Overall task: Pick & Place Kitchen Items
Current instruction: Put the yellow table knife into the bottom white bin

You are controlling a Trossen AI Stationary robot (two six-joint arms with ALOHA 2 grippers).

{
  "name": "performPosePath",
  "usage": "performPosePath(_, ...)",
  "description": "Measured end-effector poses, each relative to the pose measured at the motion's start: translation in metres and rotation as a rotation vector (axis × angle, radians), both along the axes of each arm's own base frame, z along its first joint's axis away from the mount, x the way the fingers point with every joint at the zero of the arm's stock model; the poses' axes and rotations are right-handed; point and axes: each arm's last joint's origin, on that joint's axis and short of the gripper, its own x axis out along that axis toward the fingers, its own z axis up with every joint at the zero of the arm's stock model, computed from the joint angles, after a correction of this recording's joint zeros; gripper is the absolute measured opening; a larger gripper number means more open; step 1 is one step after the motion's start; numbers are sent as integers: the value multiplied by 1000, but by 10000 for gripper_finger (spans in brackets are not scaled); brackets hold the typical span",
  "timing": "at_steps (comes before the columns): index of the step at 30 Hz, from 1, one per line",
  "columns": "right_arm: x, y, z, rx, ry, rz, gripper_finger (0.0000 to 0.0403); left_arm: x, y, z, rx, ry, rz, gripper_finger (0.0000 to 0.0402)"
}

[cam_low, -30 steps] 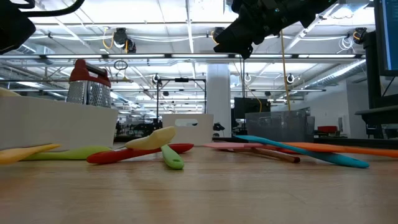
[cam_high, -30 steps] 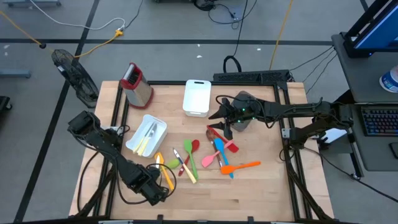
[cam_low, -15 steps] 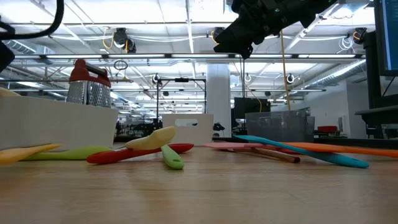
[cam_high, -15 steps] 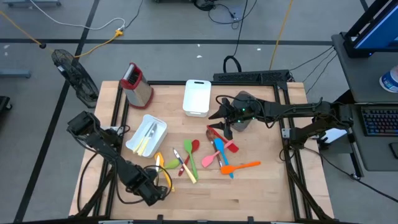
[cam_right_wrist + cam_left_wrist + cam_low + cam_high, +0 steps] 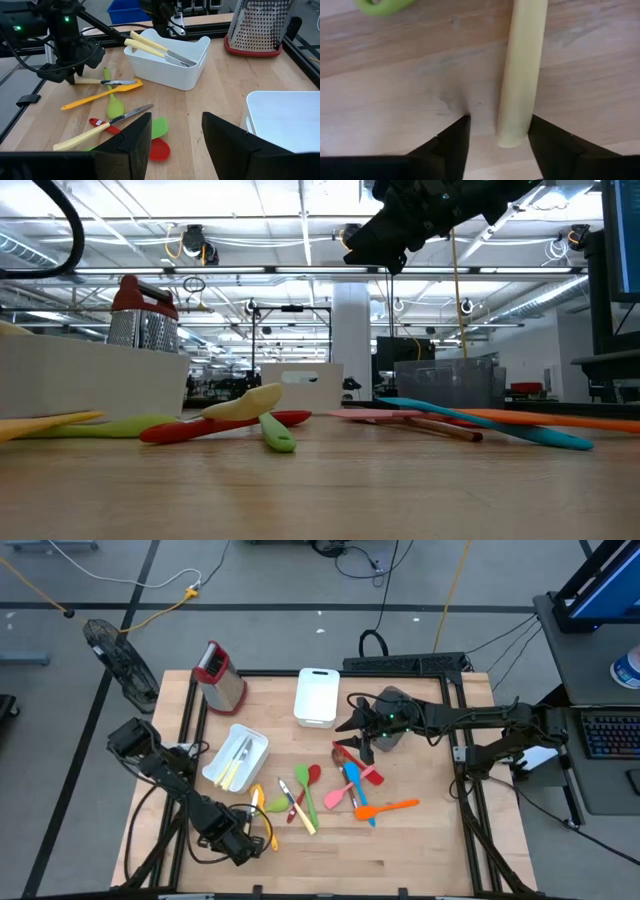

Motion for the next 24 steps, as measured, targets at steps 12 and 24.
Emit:
performPosePath(12, 0, 0, 0, -20, -2, 6, 167, 1, -1, 0, -8, -25, -8, 58)
performPosePath(24, 0, 0, 0, -21, -2, 5, 167, 8, -6, 4, -2, -121, -9, 58)
